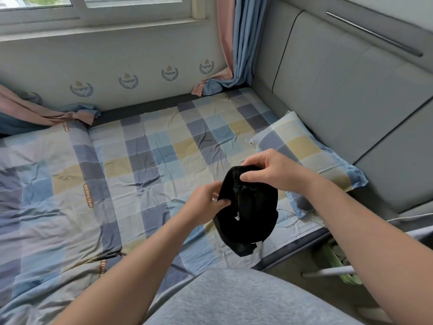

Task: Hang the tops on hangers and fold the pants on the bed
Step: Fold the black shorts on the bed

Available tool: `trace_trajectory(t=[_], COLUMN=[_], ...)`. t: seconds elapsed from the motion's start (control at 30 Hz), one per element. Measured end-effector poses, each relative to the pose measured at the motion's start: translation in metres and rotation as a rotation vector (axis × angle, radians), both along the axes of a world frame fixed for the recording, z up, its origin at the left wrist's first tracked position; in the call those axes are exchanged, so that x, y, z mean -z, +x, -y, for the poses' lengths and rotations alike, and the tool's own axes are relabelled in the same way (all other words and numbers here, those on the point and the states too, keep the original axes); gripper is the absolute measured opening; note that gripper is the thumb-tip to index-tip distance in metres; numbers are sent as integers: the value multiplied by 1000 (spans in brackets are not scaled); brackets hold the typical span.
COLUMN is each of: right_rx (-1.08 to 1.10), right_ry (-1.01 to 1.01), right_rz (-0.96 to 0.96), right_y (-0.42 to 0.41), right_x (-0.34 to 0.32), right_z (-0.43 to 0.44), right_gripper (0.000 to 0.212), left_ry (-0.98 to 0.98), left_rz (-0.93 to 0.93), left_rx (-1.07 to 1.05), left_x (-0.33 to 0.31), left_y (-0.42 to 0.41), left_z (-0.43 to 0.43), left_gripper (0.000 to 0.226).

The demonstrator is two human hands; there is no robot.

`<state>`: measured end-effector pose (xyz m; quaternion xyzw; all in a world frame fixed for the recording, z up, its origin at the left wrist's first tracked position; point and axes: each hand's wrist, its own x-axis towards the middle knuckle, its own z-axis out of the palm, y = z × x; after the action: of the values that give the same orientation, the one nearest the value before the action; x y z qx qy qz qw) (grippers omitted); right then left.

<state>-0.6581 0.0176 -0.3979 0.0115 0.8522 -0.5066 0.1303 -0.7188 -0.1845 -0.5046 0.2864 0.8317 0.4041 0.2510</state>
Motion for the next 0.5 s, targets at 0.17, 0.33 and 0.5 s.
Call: trace_trajectory(t=[0.17, 0.33, 0.5], right_rx=[-96, -63, 136], right_ry=[83, 715, 934], right_rz=[268, 236, 148], right_y=[0, -7, -12], right_x=[3, 47, 91], right_z=[-14, -16, -16], right_gripper=[9, 11, 24], left_ry=[-37, -92, -207], left_rz=[-107, -238, -283], left_rx=[-270, -423, -512], left_x=[18, 12, 5], left_y=[-7, -25, -43], left_z=[9, 26, 41], left_gripper=[23, 28, 23])
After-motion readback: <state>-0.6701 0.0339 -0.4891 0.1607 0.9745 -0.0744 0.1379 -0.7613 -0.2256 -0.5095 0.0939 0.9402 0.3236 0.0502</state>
